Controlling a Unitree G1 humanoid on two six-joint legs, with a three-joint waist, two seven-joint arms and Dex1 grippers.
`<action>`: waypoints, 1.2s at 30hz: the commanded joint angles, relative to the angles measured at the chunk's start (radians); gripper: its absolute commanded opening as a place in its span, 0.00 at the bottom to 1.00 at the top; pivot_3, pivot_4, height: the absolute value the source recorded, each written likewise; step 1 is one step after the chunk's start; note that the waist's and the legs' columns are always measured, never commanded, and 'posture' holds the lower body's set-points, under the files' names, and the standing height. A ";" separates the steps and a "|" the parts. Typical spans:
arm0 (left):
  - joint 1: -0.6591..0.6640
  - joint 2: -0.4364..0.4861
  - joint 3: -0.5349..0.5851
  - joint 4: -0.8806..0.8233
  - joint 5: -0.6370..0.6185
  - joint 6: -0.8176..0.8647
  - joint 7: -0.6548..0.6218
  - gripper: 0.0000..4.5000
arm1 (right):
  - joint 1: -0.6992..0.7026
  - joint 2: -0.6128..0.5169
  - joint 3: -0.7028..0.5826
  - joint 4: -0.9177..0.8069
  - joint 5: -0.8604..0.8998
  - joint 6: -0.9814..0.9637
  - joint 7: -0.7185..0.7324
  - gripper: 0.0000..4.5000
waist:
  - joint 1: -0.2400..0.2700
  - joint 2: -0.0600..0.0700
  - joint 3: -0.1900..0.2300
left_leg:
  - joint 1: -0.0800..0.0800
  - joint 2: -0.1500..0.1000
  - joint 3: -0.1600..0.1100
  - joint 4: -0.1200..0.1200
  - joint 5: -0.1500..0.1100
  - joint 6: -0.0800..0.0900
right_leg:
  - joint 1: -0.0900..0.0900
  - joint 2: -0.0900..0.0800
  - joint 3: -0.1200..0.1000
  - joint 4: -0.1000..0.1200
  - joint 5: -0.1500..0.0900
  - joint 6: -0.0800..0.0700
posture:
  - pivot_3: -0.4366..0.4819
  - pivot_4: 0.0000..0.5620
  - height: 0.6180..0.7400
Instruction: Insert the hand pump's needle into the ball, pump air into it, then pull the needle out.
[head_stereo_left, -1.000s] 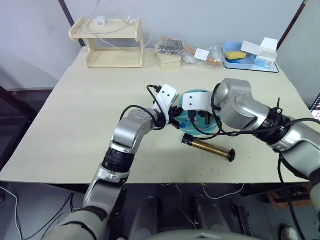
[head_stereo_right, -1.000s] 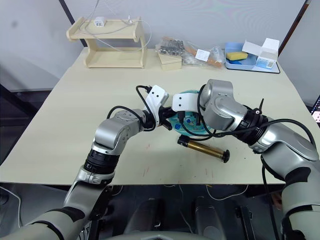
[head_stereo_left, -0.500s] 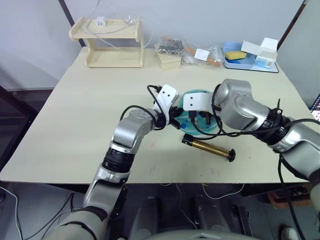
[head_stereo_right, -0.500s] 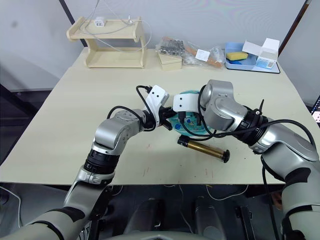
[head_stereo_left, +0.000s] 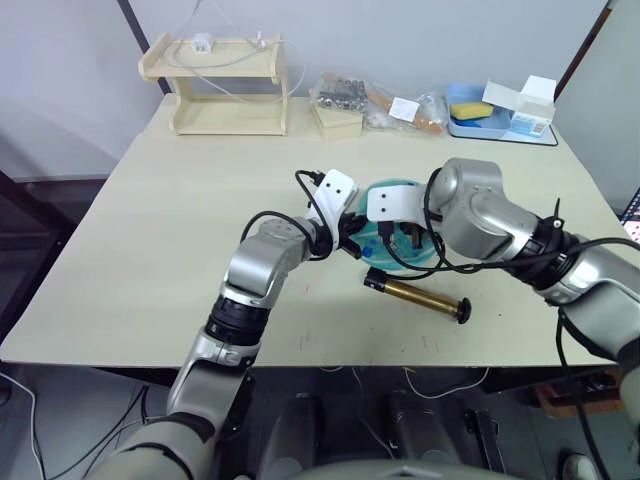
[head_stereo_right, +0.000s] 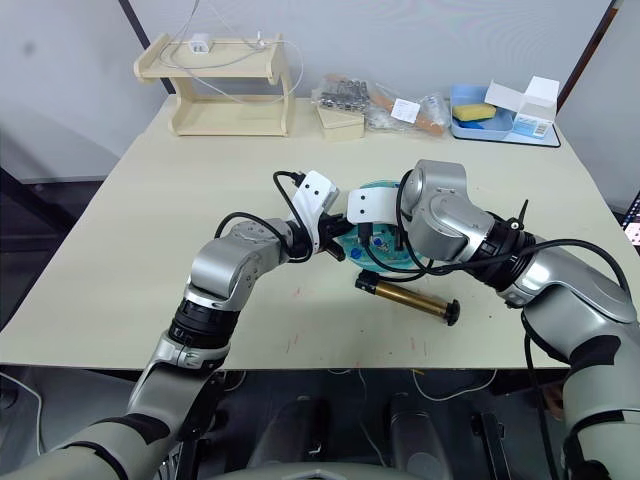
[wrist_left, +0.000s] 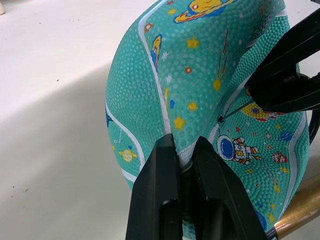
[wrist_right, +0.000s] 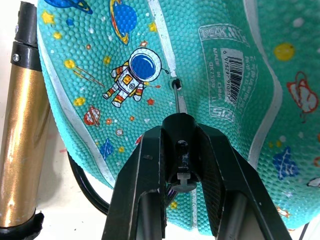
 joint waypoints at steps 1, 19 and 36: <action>0.014 -0.001 -0.005 -0.017 -0.011 0.007 -0.005 0.00 | 0.020 -0.002 -0.024 0.021 -0.022 -0.004 -0.010 0.09 | 0.000 0.000 0.000 | 0.000 0.000 0.000 0.000 0.000 0.000 | 0.000 0.000 0.000 0.000 0.000 0.000 | 0.48 0.27 1.00; -0.003 0.022 0.003 0.066 -0.035 -0.110 -0.128 0.00 | 0.098 0.122 -0.072 0.113 -0.035 -0.071 -0.033 0.09 | -0.008 0.000 -0.001 | 0.010 0.002 0.000 0.000 0.000 -0.001 | 0.009 0.003 0.000 0.000 0.001 -0.002 | 0.48 0.27 1.00; -0.028 -0.005 0.012 0.136 -0.044 -0.159 -0.185 0.00 | 0.113 0.189 -0.131 0.200 -0.073 -0.364 -0.034 0.09 | -0.026 0.000 -0.001 | 0.019 0.004 -0.003 -0.001 0.000 -0.001 | 0.018 0.007 0.000 -0.004 0.002 -0.002 | 0.48 0.27 1.00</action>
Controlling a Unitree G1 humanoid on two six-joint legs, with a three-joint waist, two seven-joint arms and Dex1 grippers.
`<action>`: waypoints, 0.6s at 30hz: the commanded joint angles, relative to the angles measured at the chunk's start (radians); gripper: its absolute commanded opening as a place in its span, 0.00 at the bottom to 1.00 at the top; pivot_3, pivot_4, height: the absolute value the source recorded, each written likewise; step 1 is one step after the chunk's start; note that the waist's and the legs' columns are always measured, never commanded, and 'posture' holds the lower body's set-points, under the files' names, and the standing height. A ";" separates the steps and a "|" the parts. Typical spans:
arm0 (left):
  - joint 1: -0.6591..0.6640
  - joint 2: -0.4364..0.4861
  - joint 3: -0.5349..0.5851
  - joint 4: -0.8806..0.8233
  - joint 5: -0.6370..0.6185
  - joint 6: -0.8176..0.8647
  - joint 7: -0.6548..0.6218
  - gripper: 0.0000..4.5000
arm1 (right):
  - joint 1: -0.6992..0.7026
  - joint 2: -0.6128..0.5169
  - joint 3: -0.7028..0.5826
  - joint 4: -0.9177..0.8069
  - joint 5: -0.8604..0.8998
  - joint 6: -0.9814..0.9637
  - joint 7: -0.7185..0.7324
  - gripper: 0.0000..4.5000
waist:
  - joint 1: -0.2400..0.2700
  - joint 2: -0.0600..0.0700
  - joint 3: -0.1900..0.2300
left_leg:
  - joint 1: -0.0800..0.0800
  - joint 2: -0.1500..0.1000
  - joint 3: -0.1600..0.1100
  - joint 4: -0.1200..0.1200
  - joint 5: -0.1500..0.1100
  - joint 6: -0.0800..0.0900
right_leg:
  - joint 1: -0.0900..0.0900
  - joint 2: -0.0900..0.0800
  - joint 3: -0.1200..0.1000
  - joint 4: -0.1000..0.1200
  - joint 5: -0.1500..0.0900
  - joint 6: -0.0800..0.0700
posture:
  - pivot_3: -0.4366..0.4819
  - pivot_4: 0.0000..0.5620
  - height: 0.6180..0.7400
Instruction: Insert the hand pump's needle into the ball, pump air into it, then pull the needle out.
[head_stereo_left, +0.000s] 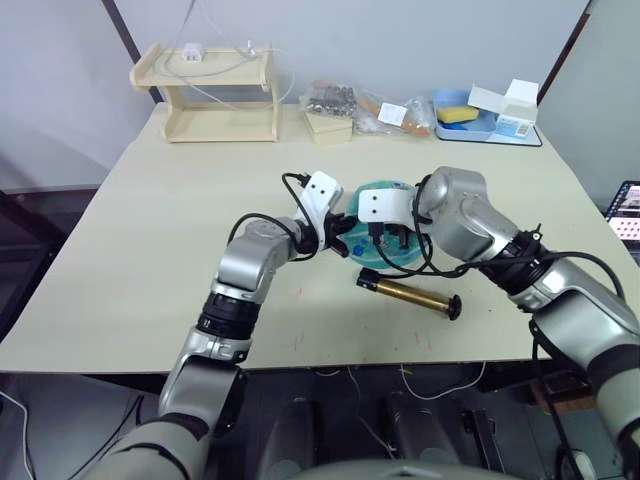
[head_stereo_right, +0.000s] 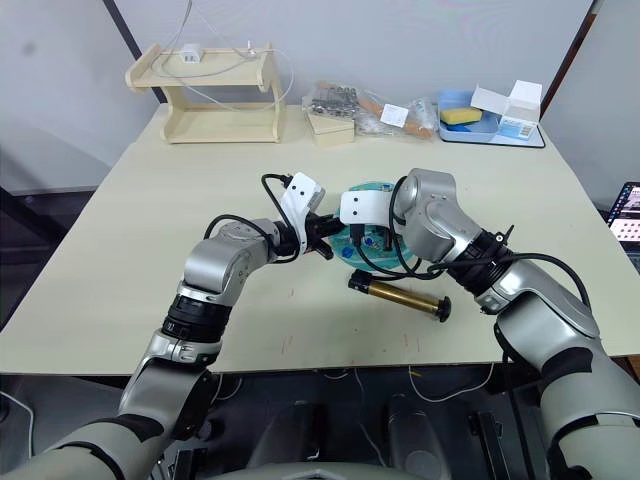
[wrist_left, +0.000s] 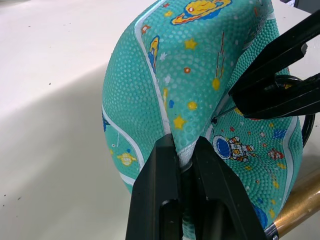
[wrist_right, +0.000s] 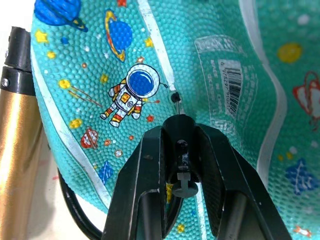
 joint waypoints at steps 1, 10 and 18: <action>-0.025 -0.029 -0.034 -0.008 -0.043 -0.033 -0.074 0.00 | 0.013 0.051 0.026 0.034 0.004 -0.121 0.007 0.09 | -0.002 0.000 0.000 | 0.000 0.000 0.000 0.000 0.000 0.000 | 0.000 0.000 0.000 0.000 0.000 0.000 | 0.48 0.27 1.00; -0.026 -0.028 -0.041 -0.002 -0.040 -0.048 -0.103 0.00 | 0.002 0.140 -0.011 0.235 -0.025 -0.278 0.002 0.09 | -0.005 -0.001 -0.002 | 0.004 0.001 -0.003 0.000 0.000 0.000 | 0.003 0.005 0.002 0.000 0.002 -0.002 | 0.48 0.27 1.00; -0.016 -0.034 -0.034 -0.015 -0.035 -0.041 -0.097 0.00 | 0.008 0.228 -0.045 0.406 -0.055 -0.370 -0.012 0.09 | -0.024 -0.002 -0.003 | 0.023 0.001 -0.006 -0.003 0.000 0.000 | 0.017 0.006 0.004 -0.001 -0.002 -0.005 | 0.48 0.27 1.00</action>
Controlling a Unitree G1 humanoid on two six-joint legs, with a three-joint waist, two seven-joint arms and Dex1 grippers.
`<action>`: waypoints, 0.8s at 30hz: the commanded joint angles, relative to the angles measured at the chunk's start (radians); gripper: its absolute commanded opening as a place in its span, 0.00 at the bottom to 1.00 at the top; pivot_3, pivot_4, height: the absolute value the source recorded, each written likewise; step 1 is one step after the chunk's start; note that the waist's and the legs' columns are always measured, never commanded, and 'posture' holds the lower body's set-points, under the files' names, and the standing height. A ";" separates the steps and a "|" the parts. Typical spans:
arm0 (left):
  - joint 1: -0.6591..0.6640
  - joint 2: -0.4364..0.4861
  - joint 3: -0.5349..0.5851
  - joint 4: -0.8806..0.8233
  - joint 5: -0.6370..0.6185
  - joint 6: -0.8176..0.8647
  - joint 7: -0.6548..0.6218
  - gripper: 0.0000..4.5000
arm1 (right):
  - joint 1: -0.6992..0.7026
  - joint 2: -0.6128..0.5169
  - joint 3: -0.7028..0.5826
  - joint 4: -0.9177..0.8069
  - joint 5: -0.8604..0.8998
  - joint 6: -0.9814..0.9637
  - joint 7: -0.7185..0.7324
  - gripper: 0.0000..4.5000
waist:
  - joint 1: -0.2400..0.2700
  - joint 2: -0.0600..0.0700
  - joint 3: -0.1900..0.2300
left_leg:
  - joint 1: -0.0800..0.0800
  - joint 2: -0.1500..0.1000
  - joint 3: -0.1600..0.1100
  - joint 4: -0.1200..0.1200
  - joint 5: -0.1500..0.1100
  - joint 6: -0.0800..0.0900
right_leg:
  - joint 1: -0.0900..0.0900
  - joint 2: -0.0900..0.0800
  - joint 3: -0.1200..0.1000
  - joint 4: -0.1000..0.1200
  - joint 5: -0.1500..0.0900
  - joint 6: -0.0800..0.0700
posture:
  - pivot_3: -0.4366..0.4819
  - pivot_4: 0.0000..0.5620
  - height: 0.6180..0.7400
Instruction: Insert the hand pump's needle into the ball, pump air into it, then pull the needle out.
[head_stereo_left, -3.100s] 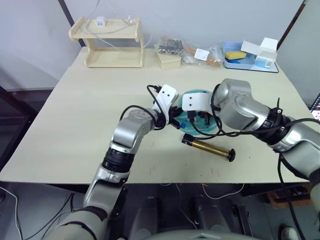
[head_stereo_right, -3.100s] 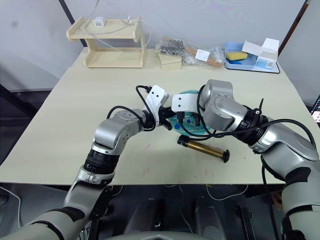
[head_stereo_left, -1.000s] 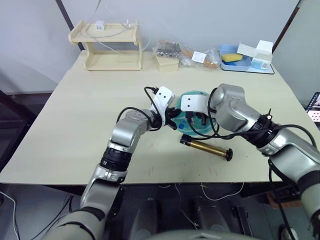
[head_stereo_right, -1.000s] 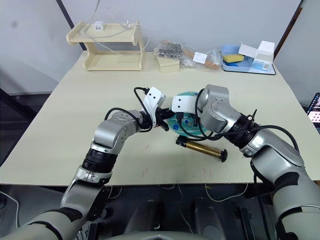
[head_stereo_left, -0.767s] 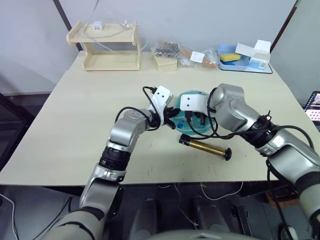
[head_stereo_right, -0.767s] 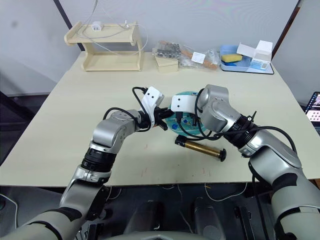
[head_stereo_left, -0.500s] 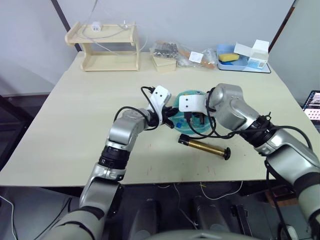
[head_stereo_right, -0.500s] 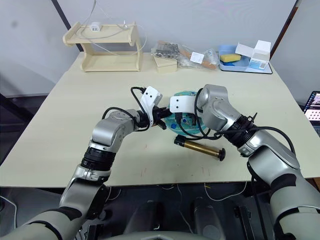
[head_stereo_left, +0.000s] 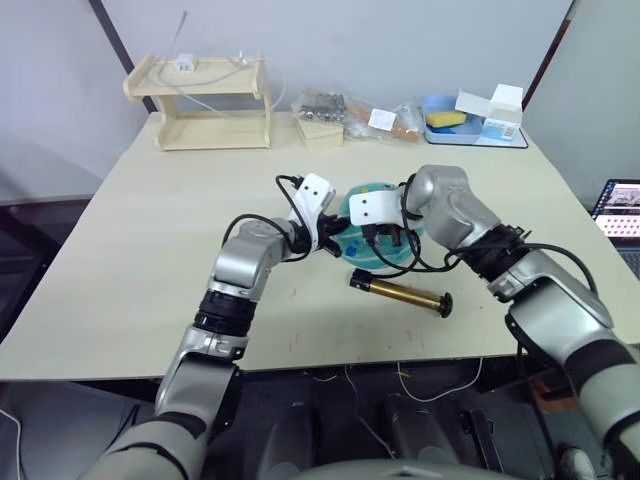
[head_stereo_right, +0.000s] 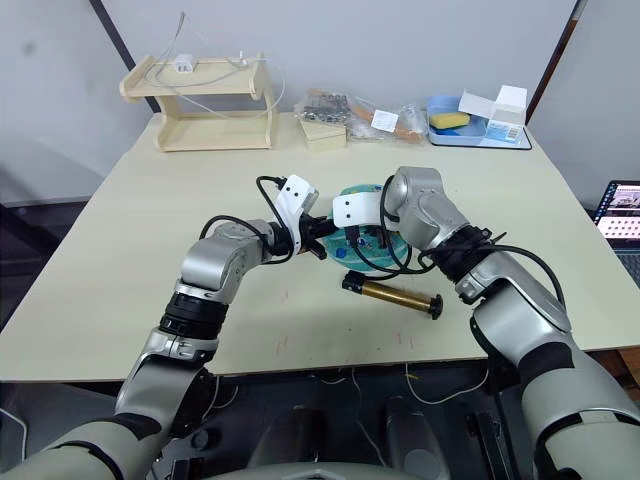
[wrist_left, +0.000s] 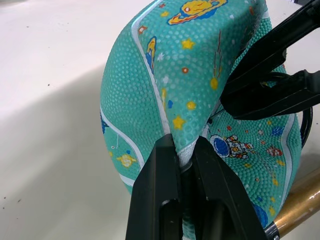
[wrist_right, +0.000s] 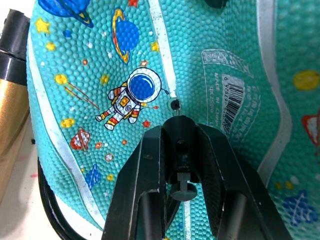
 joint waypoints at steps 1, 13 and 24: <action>-0.017 -0.053 -0.049 -0.064 -0.059 -0.017 -0.071 0.00 | 0.052 0.093 0.032 0.079 0.011 -0.052 -0.023 0.09 | -0.004 -0.001 -0.001 | 0.001 0.000 0.000 0.000 0.000 0.000 | 0.000 0.000 0.000 0.000 0.000 0.000 | 0.48 0.27 1.00; -0.050 -0.051 -0.036 0.036 -0.015 -0.067 -0.067 0.00 | 0.156 -0.004 -0.147 -0.237 0.008 0.058 -0.029 0.09 | 0.004 -0.006 -0.005 | 0.007 -0.002 0.000 -0.011 -0.002 -0.005 | 0.000 -0.007 0.000 -0.001 0.000 0.000 | 0.48 0.27 1.00; -0.077 -0.050 -0.040 0.094 0.012 -0.110 -0.082 0.00 | 0.273 -0.093 -0.311 -0.498 0.085 0.179 -0.056 0.57 | 0.060 0.001 -0.001 | -0.012 -0.007 0.000 -0.014 0.002 -0.003 | -0.015 -0.009 -0.003 -0.006 0.003 0.003 | 0.48 0.27 1.00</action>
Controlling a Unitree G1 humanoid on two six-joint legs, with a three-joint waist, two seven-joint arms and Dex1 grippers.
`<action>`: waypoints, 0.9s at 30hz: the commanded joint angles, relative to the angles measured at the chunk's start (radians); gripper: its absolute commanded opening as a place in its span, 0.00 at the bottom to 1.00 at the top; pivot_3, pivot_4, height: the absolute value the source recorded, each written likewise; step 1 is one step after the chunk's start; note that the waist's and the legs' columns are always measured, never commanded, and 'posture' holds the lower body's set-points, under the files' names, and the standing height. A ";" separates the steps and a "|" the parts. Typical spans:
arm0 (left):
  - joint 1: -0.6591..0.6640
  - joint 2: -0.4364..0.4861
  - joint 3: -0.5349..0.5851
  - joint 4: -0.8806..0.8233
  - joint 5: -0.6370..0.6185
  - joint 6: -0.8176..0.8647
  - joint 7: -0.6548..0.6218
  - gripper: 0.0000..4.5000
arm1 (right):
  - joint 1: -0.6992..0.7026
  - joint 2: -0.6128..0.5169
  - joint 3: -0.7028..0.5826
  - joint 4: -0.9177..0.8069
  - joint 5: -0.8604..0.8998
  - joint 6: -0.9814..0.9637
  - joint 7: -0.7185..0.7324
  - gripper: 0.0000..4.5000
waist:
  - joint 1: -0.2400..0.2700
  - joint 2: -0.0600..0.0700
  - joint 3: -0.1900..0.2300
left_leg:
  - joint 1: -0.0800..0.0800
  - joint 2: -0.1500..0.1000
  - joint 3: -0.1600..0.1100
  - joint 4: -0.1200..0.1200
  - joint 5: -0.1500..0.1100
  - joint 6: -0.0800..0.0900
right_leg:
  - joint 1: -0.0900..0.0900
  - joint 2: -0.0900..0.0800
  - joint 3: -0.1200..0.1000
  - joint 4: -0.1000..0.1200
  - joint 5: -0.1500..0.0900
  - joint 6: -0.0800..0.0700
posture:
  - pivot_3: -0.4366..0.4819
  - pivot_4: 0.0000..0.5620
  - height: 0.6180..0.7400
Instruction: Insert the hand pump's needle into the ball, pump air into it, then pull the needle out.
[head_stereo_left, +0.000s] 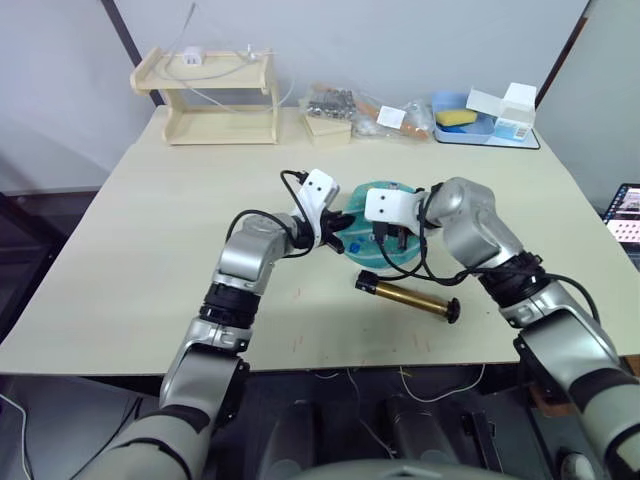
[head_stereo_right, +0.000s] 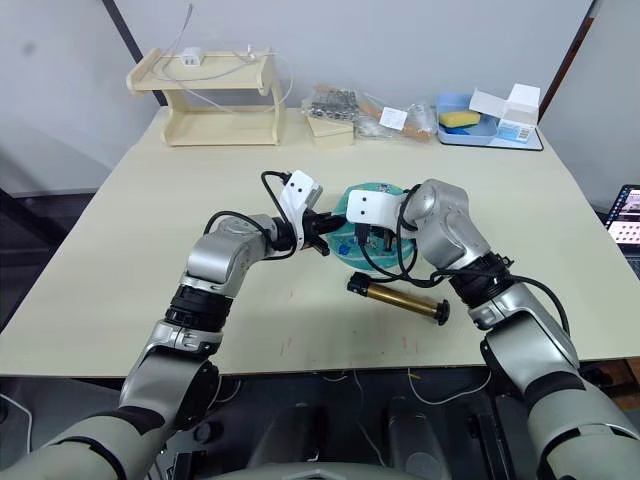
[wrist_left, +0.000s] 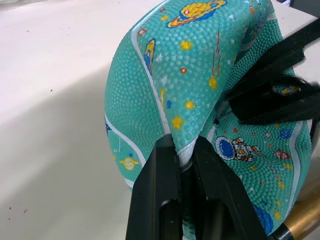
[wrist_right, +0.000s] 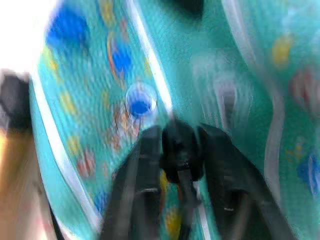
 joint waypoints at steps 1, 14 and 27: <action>-0.021 -0.012 -0.024 0.014 -0.003 -0.035 -0.020 0.00 | 0.041 -0.076 -0.111 -0.198 0.055 0.055 0.003 0.57 | 0.012 0.003 0.002 | -0.009 -0.005 0.000 0.002 0.000 0.000 | -0.006 -0.003 -0.003 0.000 0.000 -0.001 | 0.48 0.27 1.00; -0.055 -0.011 -0.031 0.061 -0.001 -0.073 -0.042 0.00 | 0.188 -0.366 -0.297 -0.725 0.290 0.416 0.090 0.57 | 0.029 0.008 0.006 | -0.027 -0.012 -0.019 0.003 0.001 -0.001 | -0.013 -0.011 -0.019 -0.006 -0.002 0.003 | 0.48 0.27 1.00; -0.065 -0.014 -0.043 0.056 0.006 -0.072 -0.045 0.00 | 0.098 -0.360 -0.084 -0.430 0.275 0.230 -0.042 0.57 | 0.030 0.009 0.006 | -0.028 -0.013 -0.021 0.004 0.002 -0.002 | -0.013 -0.012 -0.022 -0.006 -0.002 0.002 | 0.48 0.27 1.00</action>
